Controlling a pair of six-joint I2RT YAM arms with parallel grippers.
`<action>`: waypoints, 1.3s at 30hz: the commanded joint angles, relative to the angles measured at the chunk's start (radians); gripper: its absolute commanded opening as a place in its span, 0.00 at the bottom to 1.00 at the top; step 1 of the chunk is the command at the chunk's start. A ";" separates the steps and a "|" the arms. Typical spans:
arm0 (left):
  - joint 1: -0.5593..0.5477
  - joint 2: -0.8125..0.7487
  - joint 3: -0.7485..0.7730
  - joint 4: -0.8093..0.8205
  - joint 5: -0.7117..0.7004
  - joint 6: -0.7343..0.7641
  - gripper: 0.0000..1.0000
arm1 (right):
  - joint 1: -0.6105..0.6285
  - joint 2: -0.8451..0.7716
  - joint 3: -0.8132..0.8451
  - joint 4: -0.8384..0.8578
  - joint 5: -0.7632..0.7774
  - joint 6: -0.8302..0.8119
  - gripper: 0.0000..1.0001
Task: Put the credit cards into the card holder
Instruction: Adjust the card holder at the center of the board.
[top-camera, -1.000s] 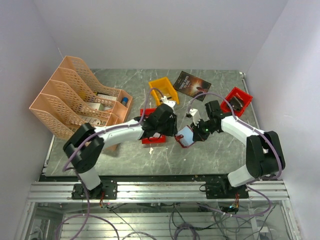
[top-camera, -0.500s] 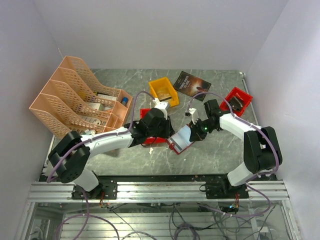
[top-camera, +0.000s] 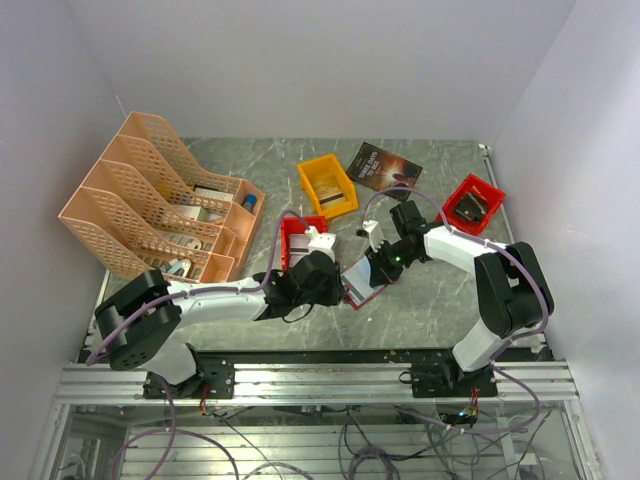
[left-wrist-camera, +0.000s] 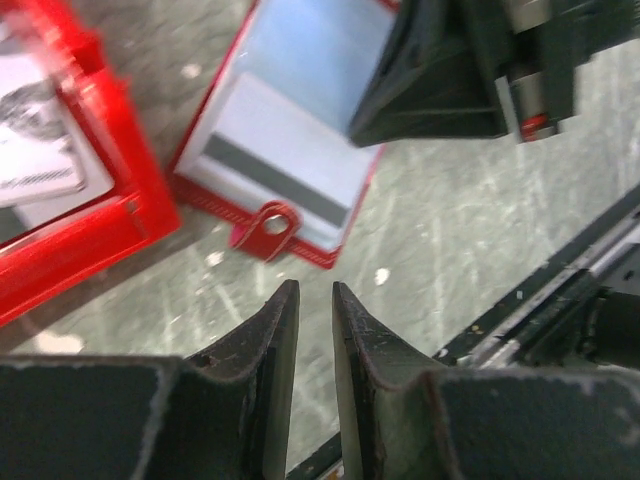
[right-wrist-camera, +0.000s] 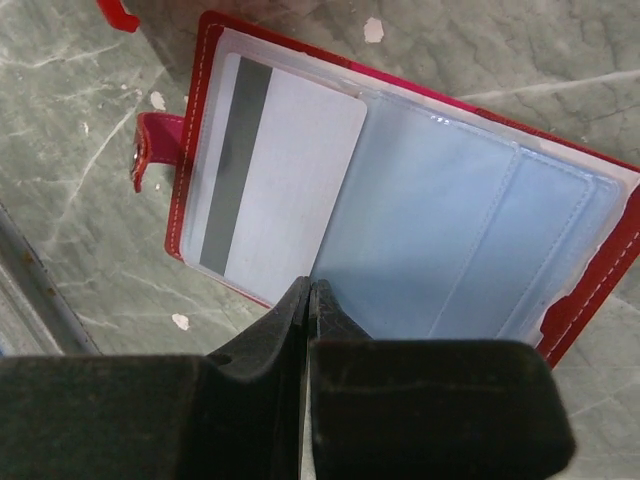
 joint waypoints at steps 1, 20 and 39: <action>-0.001 -0.074 -0.069 0.050 -0.103 -0.040 0.32 | 0.017 0.014 -0.007 0.026 0.062 0.013 0.00; 0.002 -0.435 -0.465 0.506 -0.233 0.026 0.56 | 0.117 0.032 0.008 -0.091 -0.054 -0.128 0.00; -0.066 -0.209 -0.357 0.619 -0.162 -0.101 0.56 | -0.004 -0.033 0.030 -0.033 -0.251 0.008 0.15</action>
